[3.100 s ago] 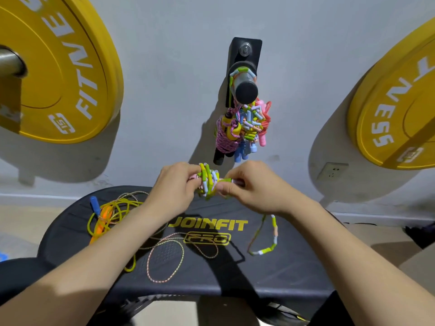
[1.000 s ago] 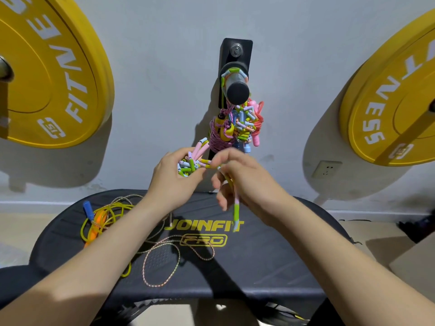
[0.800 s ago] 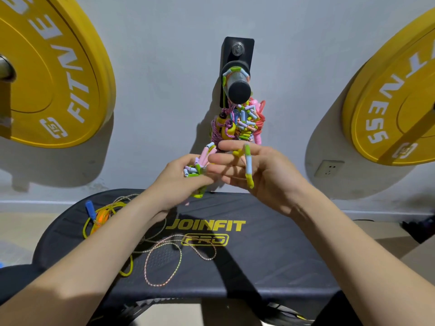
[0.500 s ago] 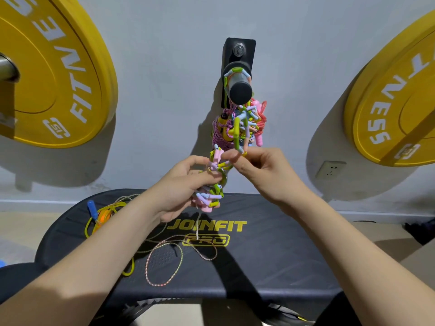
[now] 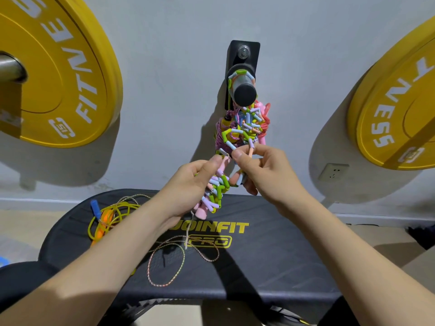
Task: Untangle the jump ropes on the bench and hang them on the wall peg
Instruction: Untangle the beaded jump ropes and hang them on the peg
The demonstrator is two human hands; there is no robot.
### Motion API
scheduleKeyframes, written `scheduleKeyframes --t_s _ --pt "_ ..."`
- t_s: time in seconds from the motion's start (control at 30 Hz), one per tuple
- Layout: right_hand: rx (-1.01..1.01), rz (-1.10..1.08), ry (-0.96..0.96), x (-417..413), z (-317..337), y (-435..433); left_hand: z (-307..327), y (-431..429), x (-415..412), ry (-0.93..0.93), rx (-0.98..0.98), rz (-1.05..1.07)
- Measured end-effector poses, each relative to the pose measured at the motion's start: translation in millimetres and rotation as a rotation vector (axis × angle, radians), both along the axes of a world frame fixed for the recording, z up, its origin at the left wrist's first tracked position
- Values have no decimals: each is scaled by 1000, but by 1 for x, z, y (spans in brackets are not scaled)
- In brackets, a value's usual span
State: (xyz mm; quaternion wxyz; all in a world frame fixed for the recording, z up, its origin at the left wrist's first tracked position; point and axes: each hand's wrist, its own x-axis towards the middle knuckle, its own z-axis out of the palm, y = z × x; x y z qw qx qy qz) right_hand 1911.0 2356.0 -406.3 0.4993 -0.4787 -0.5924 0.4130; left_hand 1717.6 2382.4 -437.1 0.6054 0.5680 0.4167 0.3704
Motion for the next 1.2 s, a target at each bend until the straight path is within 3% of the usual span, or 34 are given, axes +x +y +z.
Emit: scheduleKeyframes --t_s 0.27,0.43,0.57,0.73,0.9,1.2 --pt "-23 26 -90 -5 -4 -1 -7 1 0 -89 42 194" --pt "-1 -20 -190 -14 -2 -4 -18 3 -1 7 148 299" --pt "-55 -34 -101 -23 -4 -8 -20 0 2 173 279 260" --pt "38 4 -229 -22 -5 -6 -16 0 1 224 340 301" --pt "47 -46 -161 -16 -13 -1 -17 3 -1 210 312 354" --pt "50 74 -376 -15 -11 -3 -24 -3 5 89 151 421"
